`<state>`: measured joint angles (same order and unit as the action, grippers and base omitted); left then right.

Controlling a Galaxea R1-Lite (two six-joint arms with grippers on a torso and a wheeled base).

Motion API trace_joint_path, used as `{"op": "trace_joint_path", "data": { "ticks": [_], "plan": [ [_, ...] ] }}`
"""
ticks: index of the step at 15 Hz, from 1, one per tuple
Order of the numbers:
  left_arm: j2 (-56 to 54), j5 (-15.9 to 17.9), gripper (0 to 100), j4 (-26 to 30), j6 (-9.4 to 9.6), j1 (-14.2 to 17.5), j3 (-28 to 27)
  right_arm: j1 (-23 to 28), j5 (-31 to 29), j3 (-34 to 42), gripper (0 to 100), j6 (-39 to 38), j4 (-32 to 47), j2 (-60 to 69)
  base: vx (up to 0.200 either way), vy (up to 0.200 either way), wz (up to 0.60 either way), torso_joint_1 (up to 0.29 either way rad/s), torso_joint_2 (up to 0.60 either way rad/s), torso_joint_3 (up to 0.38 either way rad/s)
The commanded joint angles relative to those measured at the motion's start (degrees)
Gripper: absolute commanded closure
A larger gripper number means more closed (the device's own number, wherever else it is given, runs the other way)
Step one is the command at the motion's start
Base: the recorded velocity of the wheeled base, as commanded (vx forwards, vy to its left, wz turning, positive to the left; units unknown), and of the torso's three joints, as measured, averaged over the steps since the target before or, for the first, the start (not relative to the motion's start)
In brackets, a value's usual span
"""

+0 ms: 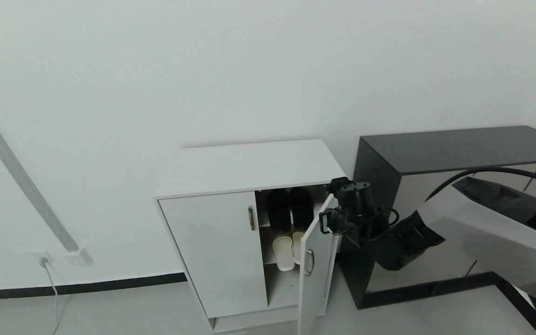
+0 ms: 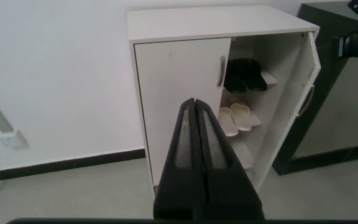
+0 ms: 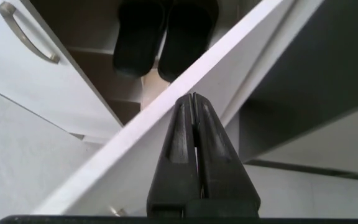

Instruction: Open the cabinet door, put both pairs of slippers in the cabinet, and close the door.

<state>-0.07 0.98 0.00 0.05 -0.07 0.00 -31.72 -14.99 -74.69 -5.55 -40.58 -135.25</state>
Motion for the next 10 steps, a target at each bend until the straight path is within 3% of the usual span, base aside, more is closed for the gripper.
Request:
{"op": "trace_joint_path", "data": {
  "ticks": [1, 10],
  "plan": [
    [0.1, 0.0, 100, 0.0, -0.05, 0.0, 0.0, 0.0, 0.0, -2.0, 100, 0.0, 0.0, -2.4, 0.0, 0.0, 0.0, 0.0, 0.0, 0.0],
    [0.1, 0.0, 100, 0.0, 0.04, 0.0, 0.0, 1.2, 0.8, -14.5, 100, 0.3, 0.5, -9.9, 0.0, 0.0, 0.0, 0.0, 0.0, 0.0]
  ]
}}
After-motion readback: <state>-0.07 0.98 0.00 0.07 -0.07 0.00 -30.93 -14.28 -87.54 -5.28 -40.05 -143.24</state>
